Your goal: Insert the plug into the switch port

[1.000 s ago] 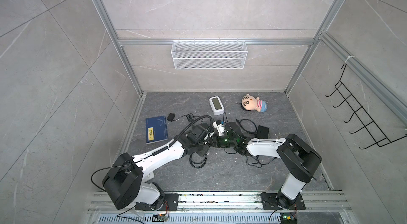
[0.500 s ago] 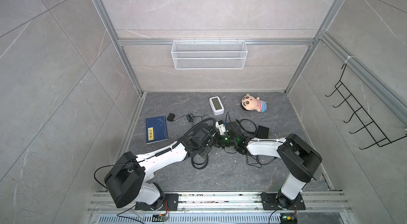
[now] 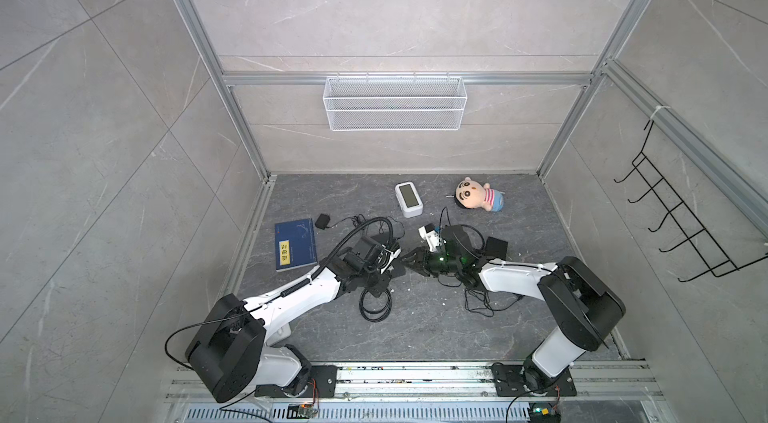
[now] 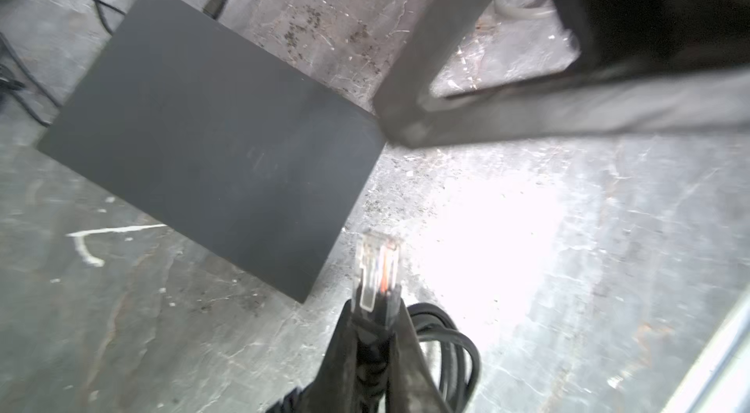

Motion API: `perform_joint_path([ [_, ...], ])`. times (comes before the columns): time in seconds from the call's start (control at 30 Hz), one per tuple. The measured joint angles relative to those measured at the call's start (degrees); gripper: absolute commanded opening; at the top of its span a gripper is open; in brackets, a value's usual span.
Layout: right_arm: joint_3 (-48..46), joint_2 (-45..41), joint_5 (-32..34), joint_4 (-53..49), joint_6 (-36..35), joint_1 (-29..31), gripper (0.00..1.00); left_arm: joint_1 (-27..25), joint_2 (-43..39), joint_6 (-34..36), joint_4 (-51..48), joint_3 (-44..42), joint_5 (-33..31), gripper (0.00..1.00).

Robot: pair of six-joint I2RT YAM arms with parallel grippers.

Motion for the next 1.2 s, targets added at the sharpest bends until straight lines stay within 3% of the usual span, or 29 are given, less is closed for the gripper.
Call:
perform_joint_path([
  [0.2, -5.8, -7.4, -4.0, 1.6, -13.2, 0.1, 0.31, 3.8, 0.5, 0.9, 0.0, 0.3, 10.8, 0.10],
  [0.4, -8.9, -7.2, -5.3, 6.5, -21.7, 0.1, 0.32, 4.4, 4.4, 1.6, -0.1, 3.3, 17.5, 0.10],
  [0.83, -8.8, 1.6, -7.8, 21.0, -23.2, 0.0, 0.29, 4.6, 5.3, 1.8, -0.8, 3.8, 22.3, 0.11],
  [1.2, -8.3, 3.7, -10.6, 26.4, -20.4, -0.1, 0.14, 4.7, 5.3, 1.8, -0.8, 3.8, 23.3, 0.10],
])
